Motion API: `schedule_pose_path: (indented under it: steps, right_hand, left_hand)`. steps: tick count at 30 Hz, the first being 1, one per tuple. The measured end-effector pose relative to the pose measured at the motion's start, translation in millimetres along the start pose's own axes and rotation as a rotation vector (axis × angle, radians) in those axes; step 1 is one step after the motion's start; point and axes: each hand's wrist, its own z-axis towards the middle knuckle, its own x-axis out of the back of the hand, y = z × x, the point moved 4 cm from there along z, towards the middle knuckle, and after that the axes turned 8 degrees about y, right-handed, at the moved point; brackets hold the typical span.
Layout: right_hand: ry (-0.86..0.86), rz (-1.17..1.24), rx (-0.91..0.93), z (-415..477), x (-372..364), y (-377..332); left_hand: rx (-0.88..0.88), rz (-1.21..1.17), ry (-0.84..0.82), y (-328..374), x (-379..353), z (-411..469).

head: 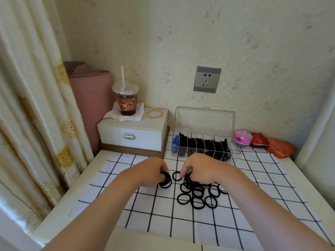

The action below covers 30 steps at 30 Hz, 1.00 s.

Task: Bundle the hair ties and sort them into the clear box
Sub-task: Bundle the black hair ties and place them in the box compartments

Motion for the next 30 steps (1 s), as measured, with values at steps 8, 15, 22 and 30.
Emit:
schedule_pose_path:
  steps: [8, 15, 22, 30]
  right_hand:
    - [0.069, -0.306, -0.055, 7.8, -25.1, -5.0]
    - [0.207, 0.115, -0.085, -0.2, 3.1, 1.3]
    - [0.25, 0.71, -0.184, -6.3, 9.0, -1.4]
    - [0.408, 0.755, -0.264, -10.6, 15.8, 12.8]
  left_hand:
    - [0.12, -0.368, -0.007, -2.5, -0.3, -0.6]
    - [0.172, -0.534, 0.082, 0.6, 1.4, 2.2]
    - [0.188, -0.748, 0.093, 17.3, -4.7, 10.2]
    - [0.275, -1.314, -0.166, 37.7, -9.1, 14.2]
